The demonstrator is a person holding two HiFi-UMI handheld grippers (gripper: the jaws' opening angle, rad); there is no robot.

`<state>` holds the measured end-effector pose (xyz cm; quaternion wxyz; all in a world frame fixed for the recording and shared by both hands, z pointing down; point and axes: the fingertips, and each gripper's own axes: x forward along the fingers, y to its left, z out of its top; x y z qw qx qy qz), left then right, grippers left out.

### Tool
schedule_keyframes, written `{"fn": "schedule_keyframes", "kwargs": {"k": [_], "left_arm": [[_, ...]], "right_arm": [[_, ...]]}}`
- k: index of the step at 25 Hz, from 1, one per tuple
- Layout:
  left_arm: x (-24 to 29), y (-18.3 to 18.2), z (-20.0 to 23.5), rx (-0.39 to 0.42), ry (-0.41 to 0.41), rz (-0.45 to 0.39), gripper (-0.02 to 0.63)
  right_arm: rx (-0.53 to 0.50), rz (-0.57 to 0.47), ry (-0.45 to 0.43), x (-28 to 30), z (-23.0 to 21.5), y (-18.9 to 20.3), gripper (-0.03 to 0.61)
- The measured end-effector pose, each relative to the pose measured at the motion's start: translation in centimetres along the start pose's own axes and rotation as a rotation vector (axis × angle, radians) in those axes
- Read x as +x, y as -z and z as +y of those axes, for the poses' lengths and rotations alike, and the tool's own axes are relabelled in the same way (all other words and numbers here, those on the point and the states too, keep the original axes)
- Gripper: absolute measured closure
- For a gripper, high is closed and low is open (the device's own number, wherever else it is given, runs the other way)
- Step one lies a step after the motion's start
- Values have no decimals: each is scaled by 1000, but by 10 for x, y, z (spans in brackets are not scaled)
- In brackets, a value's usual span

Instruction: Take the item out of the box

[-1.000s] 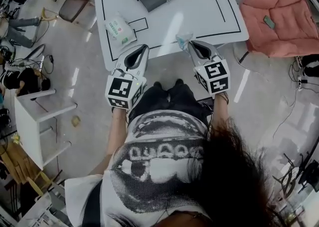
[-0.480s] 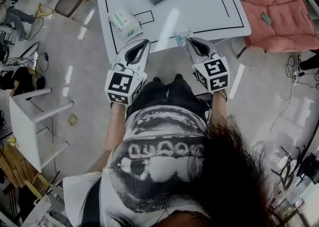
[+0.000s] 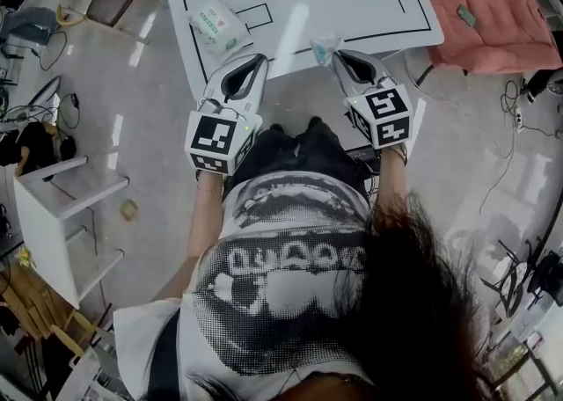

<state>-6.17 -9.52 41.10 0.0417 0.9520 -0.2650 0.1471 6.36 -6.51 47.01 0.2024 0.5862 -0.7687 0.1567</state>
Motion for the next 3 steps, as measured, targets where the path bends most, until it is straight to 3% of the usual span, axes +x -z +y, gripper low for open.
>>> {"fn": "schedule_keyframes", "kwargs": {"k": [3], "left_arm": [[3,1,1,12,12,-6,614]], "right_arm": [[0,0,19,0,-3,0,563]]}}
